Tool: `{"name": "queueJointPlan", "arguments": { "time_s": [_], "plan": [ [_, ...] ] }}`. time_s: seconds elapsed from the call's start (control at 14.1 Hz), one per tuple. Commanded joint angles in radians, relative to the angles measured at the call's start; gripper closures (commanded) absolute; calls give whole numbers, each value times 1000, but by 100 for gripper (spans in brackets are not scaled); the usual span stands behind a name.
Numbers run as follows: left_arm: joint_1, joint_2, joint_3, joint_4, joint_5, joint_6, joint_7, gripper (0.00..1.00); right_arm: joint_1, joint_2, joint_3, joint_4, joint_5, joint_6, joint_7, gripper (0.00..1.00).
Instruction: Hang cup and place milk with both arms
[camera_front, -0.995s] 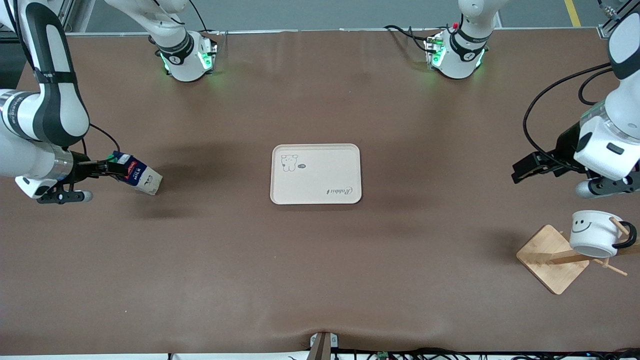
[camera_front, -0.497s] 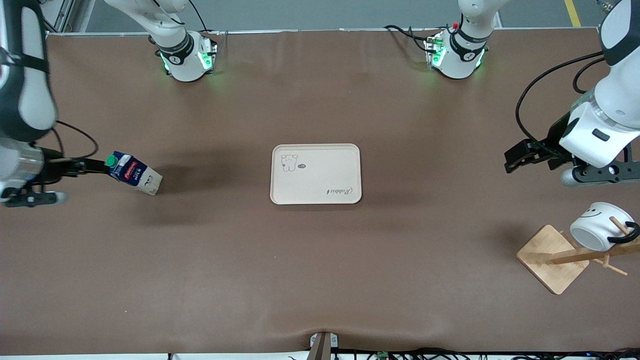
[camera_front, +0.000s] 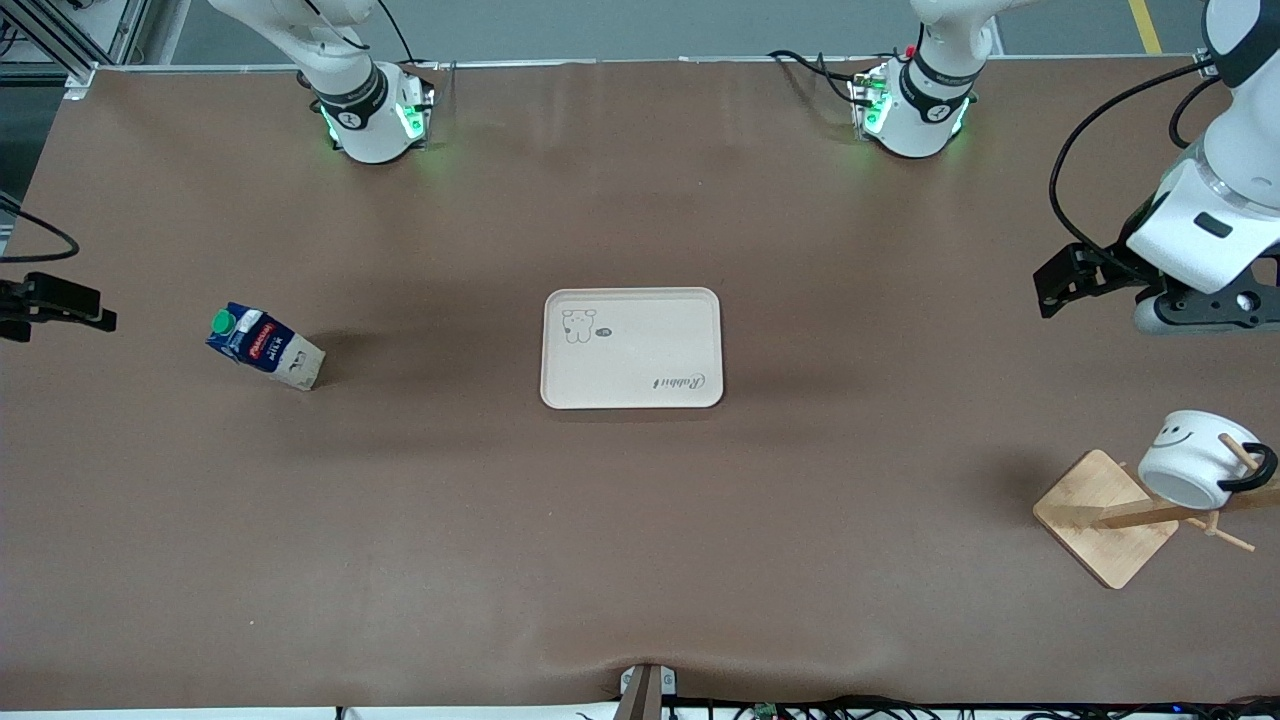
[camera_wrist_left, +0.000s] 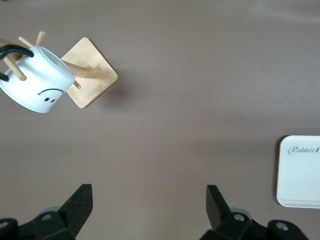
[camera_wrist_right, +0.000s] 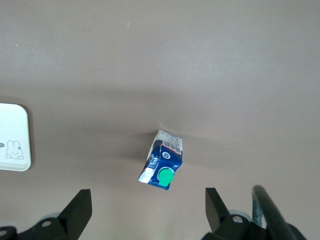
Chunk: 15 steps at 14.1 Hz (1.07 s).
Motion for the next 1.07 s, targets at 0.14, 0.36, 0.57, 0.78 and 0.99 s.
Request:
{"name": "queueJointPlan", "arguments": {
  "time_s": [0.14, 0.36, 0.57, 0.78, 0.99],
  "plan": [
    [-213, -142, 264, -134, -66, -7, 9, 0, 5, -177, 2, -145, 7, -28, 73, 0],
    [-246, -161, 283, -139, -66, -62, -41, 0, 29, -321, 5, -351, -4, 68, 85, 0],
    [-247, -176, 279, -134, -63, -82, -103, 0, 22, -326, 0, -369, -11, 98, 74, 0],
    [-238, -176, 280, -131, -68, -84, -83, 0, 51, -306, 5, -307, -37, 84, 82, 0],
    [-237, -175, 288, -131, -68, -82, -83, 0, 59, -294, 3, -287, -50, 85, 83, 0]
  ]
}}
